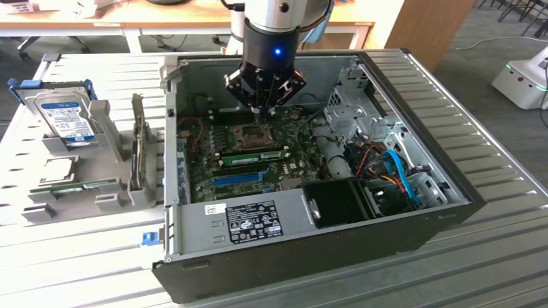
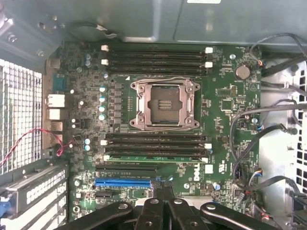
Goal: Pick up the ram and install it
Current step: 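Press down the ram until it locks into place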
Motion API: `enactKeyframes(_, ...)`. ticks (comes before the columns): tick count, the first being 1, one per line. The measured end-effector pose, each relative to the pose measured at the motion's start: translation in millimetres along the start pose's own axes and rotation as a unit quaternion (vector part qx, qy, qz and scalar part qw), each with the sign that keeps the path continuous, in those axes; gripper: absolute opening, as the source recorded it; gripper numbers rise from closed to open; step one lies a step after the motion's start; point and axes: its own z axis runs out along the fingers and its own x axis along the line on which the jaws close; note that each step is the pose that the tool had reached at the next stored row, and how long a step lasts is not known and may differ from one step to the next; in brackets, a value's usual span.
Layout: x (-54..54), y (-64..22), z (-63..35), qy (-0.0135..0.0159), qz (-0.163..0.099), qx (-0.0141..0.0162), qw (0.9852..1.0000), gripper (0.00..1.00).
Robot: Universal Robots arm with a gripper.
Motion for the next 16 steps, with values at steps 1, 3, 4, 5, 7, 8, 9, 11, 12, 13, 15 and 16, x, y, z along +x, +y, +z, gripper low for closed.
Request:
enactKeyframes(1,0.0,0.0,0.0,0.0000,-0.002,0.0000,1.0000,0.11)
enactKeyframes(3,0.0,0.0,0.0,0.0000,-0.003,0.0001,1.0000,0.11)
enactKeyframes(4,0.0,0.0,0.0,0.0000,-0.003,0.0001,1.0000,0.11)
enactKeyframes(5,0.0,0.0,0.0,0.0000,-0.003,0.0001,1.0000,0.11)
enactKeyframes(7,0.0,0.0,-0.4,0.0000,-0.003,0.0001,1.0000,0.11)
enactKeyframes(8,0.0,0.1,-1.1,0.0001,-0.003,0.0001,1.0000,0.11)
enactKeyframes(9,0.0,0.0,-1.9,0.0000,-0.003,0.0001,1.0000,0.11)
enactKeyframes(11,0.0,0.0,-2.9,0.0000,-0.003,0.0000,1.0000,0.11)
enactKeyframes(12,0.0,0.0,-2.9,0.0000,-0.003,-0.0001,1.0000,0.11)
enactKeyframes(13,0.0,0.0,-2.9,0.0000,-0.003,-0.0001,1.0000,0.11)
enactKeyframes(15,0.0,0.0,-3.0,0.0000,-0.003,0.0000,1.0000,0.11)
enactKeyframes(16,0.0,0.0,-3.1,0.0000,-0.003,0.0001,1.0000,0.11)
